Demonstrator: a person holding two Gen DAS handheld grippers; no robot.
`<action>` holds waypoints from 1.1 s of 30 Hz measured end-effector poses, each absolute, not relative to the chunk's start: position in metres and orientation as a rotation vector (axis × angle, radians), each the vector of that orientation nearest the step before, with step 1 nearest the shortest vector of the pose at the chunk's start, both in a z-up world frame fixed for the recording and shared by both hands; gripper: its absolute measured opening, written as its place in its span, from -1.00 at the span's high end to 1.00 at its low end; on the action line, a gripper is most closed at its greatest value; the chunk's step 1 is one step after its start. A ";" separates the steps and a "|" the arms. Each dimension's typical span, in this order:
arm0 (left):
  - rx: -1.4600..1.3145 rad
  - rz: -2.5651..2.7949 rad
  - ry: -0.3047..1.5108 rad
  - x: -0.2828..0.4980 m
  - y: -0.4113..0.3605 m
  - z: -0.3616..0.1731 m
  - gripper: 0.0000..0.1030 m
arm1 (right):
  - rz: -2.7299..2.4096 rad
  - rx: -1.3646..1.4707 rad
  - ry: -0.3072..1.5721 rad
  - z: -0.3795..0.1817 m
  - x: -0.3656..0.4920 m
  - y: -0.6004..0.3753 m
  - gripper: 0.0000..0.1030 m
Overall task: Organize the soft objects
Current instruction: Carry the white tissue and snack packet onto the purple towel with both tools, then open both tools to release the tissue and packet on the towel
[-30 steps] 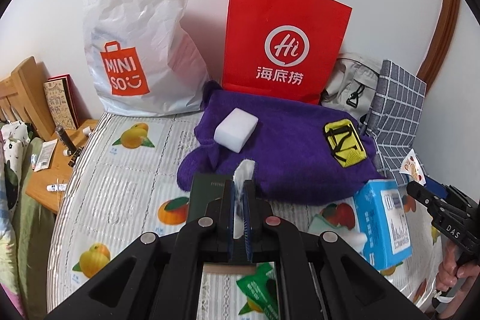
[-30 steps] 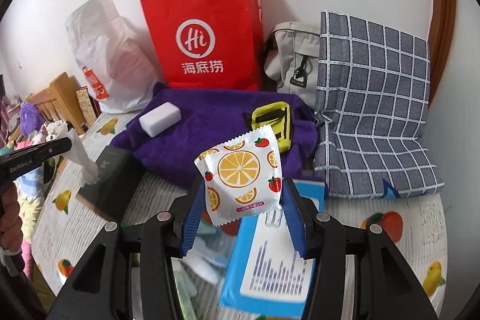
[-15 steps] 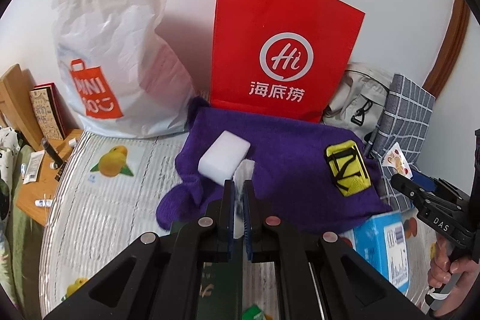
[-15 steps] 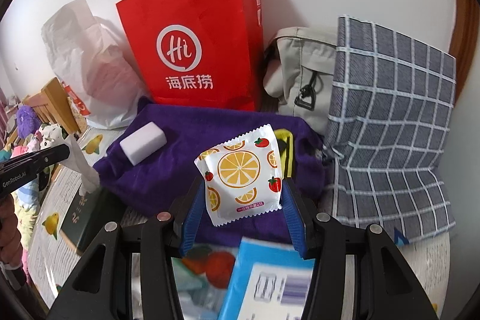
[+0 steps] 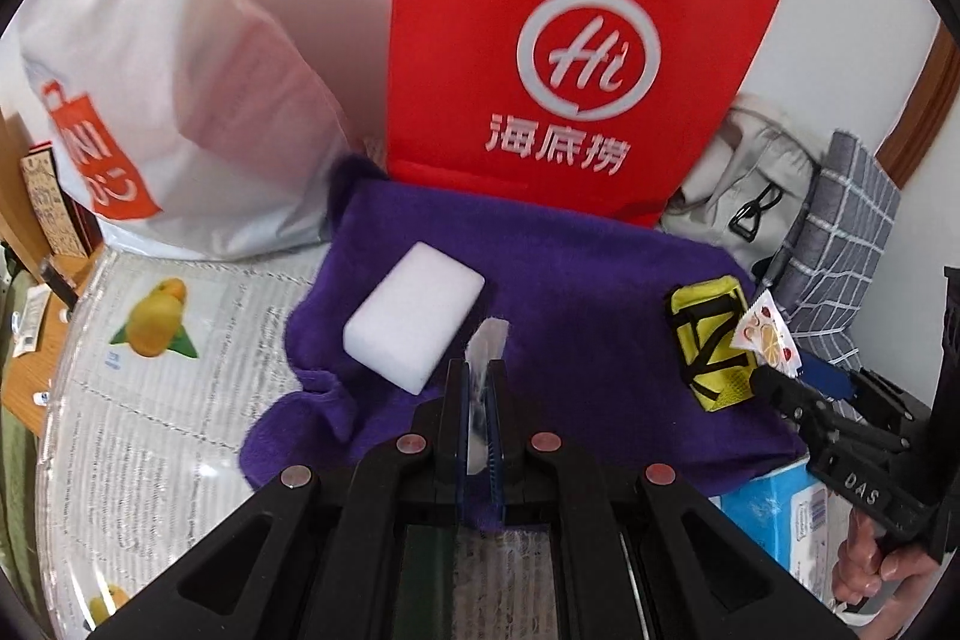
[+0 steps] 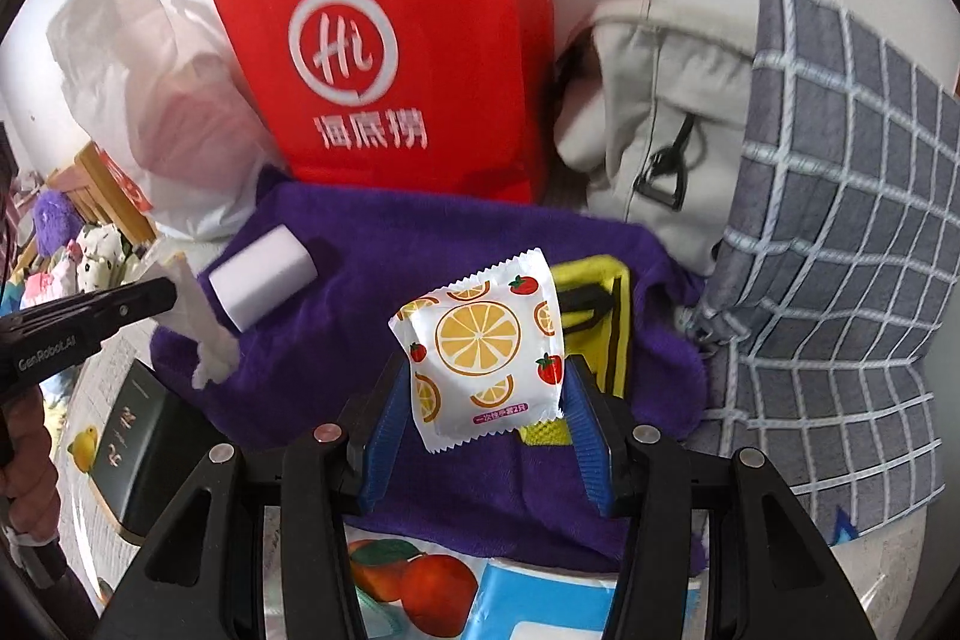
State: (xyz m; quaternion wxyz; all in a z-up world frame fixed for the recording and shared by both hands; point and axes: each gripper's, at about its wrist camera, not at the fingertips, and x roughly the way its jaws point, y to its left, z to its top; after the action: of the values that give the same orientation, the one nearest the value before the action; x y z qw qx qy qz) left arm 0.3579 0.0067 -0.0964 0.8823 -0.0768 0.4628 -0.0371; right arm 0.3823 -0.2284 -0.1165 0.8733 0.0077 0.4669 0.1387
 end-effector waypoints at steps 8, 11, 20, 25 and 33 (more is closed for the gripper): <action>-0.185 -0.081 1.006 0.377 0.006 -0.120 0.88 | 0.295 -0.023 1.049 -0.141 0.393 -0.225 0.02; -0.166 -0.093 1.027 0.380 0.006 -0.128 0.88 | 0.288 -0.028 1.067 -0.149 0.396 -0.223 0.02; -0.205 -0.077 1.035 0.387 0.017 -0.138 0.88 | 0.281 -0.033 1.061 -0.156 0.398 -0.219 -0.06; -0.208 -0.086 1.041 0.387 0.014 -0.139 0.67 | 0.276 -0.020 1.048 -0.155 0.399 -0.220 -0.22; -0.208 -0.083 1.042 0.386 0.013 -0.134 0.20 | 0.277 0.012 0.973 -0.136 0.393 -0.232 -0.53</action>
State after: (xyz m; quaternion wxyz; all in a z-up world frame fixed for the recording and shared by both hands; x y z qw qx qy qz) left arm 0.3864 0.0131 -0.1343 0.8613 -0.0993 0.4967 -0.0397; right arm 0.3931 -0.2316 -0.1364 0.8748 0.0059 0.4660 0.1327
